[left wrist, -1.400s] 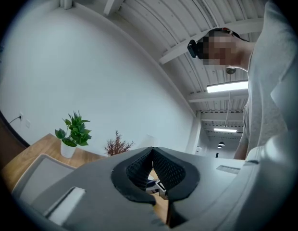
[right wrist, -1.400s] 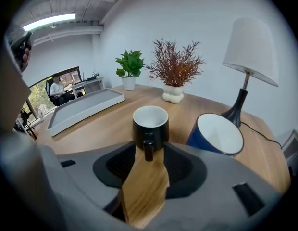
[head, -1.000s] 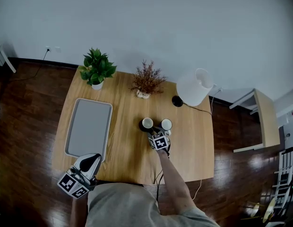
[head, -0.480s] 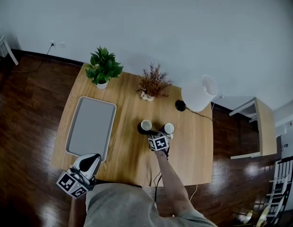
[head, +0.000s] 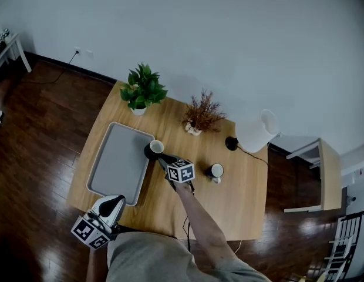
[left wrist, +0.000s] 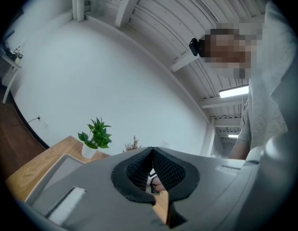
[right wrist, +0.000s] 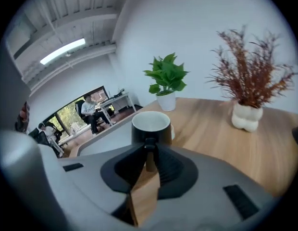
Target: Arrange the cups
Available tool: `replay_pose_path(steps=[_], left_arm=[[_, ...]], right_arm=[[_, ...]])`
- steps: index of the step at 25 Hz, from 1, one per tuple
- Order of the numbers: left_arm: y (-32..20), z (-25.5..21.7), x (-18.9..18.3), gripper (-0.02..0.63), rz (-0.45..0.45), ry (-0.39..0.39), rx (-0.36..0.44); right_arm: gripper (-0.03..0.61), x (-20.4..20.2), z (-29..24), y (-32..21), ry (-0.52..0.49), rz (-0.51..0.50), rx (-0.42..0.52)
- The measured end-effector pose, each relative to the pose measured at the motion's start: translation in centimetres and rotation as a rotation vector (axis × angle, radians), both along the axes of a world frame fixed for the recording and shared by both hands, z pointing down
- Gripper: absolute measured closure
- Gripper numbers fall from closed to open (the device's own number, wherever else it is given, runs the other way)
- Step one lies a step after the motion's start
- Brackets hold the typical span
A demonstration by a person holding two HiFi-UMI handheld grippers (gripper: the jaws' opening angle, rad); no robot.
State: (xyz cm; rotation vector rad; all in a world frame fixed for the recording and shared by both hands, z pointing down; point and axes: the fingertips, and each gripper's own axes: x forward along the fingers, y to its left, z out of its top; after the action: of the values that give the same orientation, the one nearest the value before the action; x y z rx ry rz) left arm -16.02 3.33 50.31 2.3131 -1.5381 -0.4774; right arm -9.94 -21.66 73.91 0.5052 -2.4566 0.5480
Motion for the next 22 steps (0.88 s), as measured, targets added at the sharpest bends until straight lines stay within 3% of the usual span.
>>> replay_pose_path(steps=[5, 11, 15, 18, 22], left_arm=[[1.3, 0.5, -1.8, 0.620, -0.052, 0.010, -0.013], [2.4, 0.8, -4.1, 0.620, -0.106, 0.016, -0.028], [2.2, 0.5, -4.3, 0.620, -0.097, 0.014, -0.029], [1.4, 0.2, -3.8, 0.620, -0.062, 0.010, -0.024], [-0.6, 0.4, -1.9, 0.620, 0.009, 0.014, -0.026]], right_arm=[[0.500, -5.6, 2.0, -0.5, 0.130, -0.081, 0.101], [0.500, -8.6, 3.6, -2.3, 0.241, -0.126, 0.259], [0.497, -9.1, 4.4, -1.2, 0.265, -0.165, 0.256], [0.466, -8.1, 3.8, -1.1, 0.264, -0.104, 0.280], [0.416, -3.4, 3.2, 1.7, 0.137, -0.014, 0.151]])
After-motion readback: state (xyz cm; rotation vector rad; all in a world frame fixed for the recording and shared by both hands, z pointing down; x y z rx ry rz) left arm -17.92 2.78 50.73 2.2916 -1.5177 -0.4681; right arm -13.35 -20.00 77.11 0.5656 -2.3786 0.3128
